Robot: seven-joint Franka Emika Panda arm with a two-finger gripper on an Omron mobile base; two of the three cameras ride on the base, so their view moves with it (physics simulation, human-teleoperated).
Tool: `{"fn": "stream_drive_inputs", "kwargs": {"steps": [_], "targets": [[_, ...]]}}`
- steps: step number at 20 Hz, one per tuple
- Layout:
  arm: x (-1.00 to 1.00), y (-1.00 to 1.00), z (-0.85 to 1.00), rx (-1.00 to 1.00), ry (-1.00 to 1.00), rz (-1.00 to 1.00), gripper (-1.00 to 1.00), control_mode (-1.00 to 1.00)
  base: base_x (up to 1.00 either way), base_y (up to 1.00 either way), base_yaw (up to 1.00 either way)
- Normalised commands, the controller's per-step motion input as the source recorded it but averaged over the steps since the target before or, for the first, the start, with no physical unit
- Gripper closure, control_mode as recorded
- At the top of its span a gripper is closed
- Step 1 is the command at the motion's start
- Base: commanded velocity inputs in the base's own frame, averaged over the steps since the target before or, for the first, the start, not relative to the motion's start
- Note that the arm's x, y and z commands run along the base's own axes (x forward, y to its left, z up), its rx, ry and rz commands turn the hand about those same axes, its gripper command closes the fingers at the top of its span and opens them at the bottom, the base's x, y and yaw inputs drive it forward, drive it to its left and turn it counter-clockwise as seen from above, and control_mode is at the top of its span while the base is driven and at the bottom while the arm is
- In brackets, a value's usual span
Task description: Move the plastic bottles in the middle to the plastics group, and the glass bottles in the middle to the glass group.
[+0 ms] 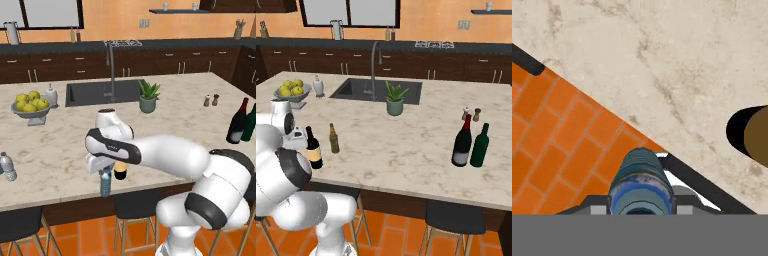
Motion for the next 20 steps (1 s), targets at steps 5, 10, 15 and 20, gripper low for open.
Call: {"fn": "stream_drive_inputs", "kwargs": {"steps": [5, 10, 15, 20], "targets": [[0.29, 1.00, 0.07, -0.08, -0.07, 0.00, 1.00, -1.00, 0.00, 0.00, 0.00], [0.23, 1.00, 0.25, -0.05, -0.18, -0.03, 1.00, -1.00, 0.00, 0.00, 0.00], [0.22, 1.00, 0.21, -0.02, -0.17, -0.06, 1.00, -1.00, 0.00, 0.00, 0.00], [0.23, 0.91, 0.10, 0.00, -0.10, -0.11, 1.00, -1.00, 0.00, 0.00, 0.00]]}}
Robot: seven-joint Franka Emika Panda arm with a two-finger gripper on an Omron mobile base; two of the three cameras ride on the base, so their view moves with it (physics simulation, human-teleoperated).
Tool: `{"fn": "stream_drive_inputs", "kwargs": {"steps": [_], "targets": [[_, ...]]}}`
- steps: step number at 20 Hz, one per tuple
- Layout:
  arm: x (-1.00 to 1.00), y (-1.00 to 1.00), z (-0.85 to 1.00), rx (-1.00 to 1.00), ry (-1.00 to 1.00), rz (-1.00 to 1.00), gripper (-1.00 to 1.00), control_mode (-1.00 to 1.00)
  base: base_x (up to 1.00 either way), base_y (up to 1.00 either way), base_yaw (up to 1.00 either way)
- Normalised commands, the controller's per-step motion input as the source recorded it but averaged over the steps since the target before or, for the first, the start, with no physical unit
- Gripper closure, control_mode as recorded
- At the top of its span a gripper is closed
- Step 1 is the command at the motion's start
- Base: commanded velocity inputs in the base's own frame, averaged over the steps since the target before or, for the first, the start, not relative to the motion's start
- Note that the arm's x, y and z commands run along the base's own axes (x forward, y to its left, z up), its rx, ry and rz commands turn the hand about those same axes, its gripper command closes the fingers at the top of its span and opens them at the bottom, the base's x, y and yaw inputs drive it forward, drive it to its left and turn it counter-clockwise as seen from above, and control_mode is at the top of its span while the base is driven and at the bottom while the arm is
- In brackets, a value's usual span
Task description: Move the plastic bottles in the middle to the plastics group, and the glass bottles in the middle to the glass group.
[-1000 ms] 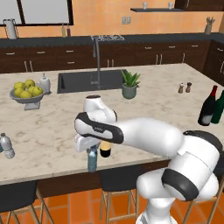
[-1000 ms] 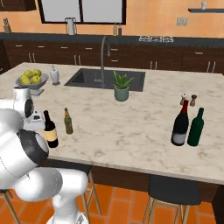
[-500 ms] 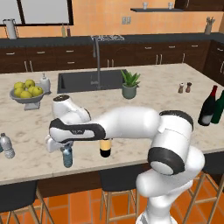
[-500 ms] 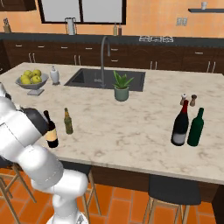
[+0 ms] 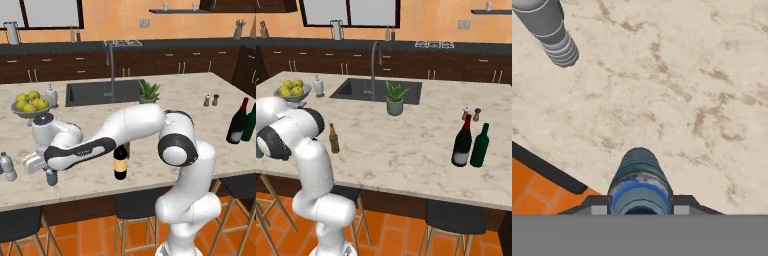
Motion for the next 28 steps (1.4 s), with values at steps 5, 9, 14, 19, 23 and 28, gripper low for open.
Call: {"fn": "stream_drive_inputs", "kwargs": {"steps": [5, 9, 14, 19, 23, 28], "targets": [[0.21, 0.61, -0.11, 0.00, -0.20, -0.26, 1.00, -1.00, 0.00, 0.00, 0.00], [0.14, 0.45, 0.00, 0.00, -0.29, -0.34, 1.00, -1.00, 0.00, 0.00, 0.00], [0.14, 0.29, 0.04, 0.03, -0.09, -0.34, 1.00, -1.00, 0.00, 0.00, 0.00], [0.09, 0.04, 0.08, 0.19, 0.00, -0.22, 1.00, -1.00, 0.00, 0.00, 0.00], [0.03, -0.07, 0.10, 0.28, 0.00, -0.08, 1.00, -1.00, 0.00, 0.00, 0.00], [0.00, -0.23, 0.02, 0.33, 0.00, -0.03, 1.00, -1.00, 0.00, 0.00, 0.00]]}}
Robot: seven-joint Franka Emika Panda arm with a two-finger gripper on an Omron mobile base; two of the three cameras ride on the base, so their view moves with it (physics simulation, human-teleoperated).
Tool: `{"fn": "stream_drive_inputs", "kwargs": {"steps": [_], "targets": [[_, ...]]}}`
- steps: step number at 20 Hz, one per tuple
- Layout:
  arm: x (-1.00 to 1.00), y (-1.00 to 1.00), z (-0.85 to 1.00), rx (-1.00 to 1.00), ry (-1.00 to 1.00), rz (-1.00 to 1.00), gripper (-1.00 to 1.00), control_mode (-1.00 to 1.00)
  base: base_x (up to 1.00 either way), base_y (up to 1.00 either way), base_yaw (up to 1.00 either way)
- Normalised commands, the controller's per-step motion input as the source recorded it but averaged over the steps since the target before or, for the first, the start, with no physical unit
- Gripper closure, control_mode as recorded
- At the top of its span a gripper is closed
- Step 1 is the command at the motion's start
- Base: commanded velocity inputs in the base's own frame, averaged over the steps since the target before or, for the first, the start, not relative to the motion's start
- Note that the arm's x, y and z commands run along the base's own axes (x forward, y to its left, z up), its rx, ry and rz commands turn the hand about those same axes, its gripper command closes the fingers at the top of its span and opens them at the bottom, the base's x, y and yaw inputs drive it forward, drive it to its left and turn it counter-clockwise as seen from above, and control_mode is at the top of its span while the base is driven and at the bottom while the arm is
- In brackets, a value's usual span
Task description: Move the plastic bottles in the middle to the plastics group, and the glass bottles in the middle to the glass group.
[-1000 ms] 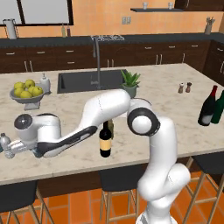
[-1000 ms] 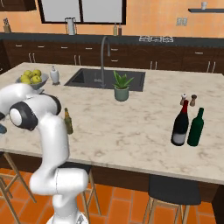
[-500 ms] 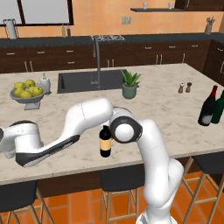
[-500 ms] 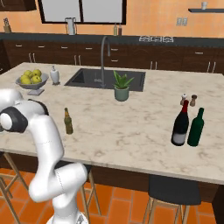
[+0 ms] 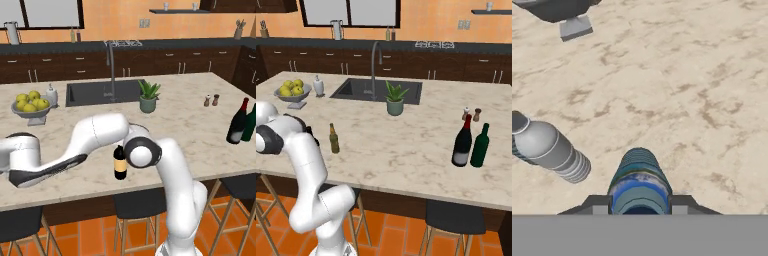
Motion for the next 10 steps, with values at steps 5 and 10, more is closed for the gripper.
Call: {"fn": "stream_drive_inputs", "kwargs": {"steps": [5, 10], "targets": [[0.00, -0.43, 0.00, 0.39, 0.00, -0.01, 1.00, -1.00, 0.00, 0.00, 0.00], [-0.01, -0.34, 0.12, 0.35, 0.16, -0.07, 1.00, -1.00, 0.00, 0.00, 0.00]]}}
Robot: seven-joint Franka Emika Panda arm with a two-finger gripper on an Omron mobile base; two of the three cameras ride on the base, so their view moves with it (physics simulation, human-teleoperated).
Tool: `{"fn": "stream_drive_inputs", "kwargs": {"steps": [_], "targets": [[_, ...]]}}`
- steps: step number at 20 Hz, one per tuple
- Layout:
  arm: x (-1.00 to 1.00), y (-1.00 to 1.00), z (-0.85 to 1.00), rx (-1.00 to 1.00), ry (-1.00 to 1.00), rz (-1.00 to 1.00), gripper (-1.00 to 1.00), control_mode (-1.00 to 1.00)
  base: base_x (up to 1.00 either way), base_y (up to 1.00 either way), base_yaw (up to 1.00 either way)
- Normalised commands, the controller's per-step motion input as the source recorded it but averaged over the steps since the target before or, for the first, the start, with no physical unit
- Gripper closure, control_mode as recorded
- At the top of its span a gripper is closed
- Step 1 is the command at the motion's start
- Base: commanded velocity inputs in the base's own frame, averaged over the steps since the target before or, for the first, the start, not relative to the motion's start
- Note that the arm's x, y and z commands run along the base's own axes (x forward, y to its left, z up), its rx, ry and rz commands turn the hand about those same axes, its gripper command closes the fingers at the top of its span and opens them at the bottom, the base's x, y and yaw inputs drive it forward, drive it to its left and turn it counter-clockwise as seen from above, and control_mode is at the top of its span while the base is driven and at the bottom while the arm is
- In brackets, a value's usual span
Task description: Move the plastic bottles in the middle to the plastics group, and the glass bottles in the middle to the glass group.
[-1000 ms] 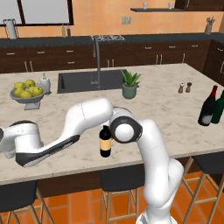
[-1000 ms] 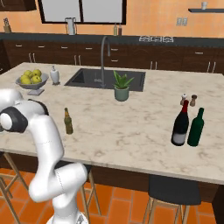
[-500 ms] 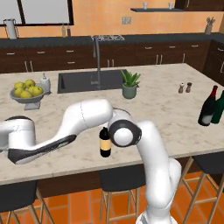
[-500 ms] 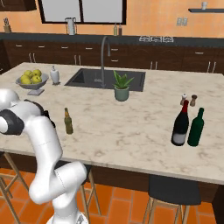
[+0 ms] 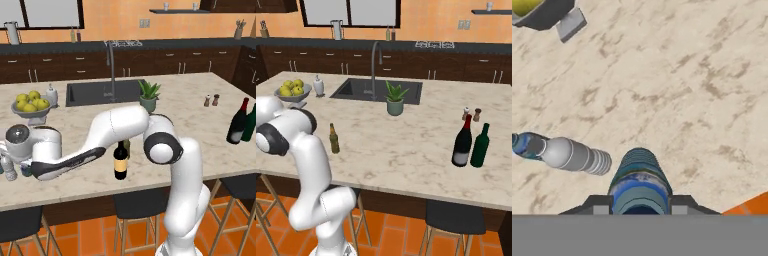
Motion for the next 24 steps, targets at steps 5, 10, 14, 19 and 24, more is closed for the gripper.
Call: {"fn": "stream_drive_inputs", "kwargs": {"steps": [5, 10, 14, 19, 24], "targets": [[0.01, -0.09, 0.29, 0.11, 0.41, -0.07, 1.00, -1.00, 0.00, 0.00, 0.00], [0.00, -0.01, 0.19, -0.01, 0.26, -0.02, 1.00, -1.00, 0.00, 0.00, 0.00], [0.10, 0.00, -0.04, -0.10, 0.03, 0.00, 1.00, -1.00, 0.00, 0.00, 0.00], [0.09, 0.00, -0.19, -0.12, 0.00, 0.00, 1.00, -1.00, 0.00, 0.00, 0.00], [0.22, 0.02, -0.25, -0.02, 0.00, 0.00, 1.00, -1.00, 0.00, 0.00, 0.00]]}}
